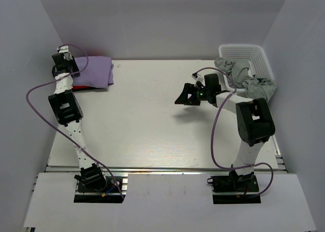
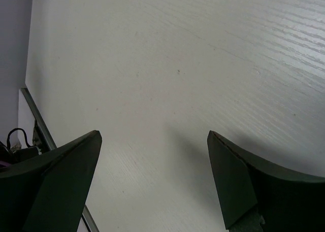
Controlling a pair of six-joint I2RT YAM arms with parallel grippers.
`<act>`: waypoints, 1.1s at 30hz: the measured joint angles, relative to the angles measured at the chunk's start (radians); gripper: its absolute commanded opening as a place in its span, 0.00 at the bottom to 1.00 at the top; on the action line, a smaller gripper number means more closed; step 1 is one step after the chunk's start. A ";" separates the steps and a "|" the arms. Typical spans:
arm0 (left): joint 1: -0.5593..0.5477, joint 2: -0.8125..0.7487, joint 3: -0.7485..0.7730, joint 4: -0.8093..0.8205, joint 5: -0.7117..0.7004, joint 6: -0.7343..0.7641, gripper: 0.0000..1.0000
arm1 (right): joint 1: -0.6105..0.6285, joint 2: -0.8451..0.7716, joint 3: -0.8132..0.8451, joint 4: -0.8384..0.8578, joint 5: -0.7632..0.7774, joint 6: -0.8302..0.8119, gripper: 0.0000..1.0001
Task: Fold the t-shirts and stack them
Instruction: Put the neatly folded tshirt into the corner of the board with the left arm
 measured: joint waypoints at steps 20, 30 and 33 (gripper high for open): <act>0.008 -0.158 -0.356 0.290 -0.075 -0.103 0.00 | 0.001 0.012 0.000 0.023 -0.010 0.015 0.90; 0.029 -0.169 -0.405 0.415 -0.130 -0.205 0.00 | 0.004 0.050 0.014 0.027 -0.024 0.022 0.90; 0.042 -0.169 -0.393 0.423 -0.133 -0.217 0.00 | 0.006 0.056 0.024 0.029 -0.024 0.023 0.90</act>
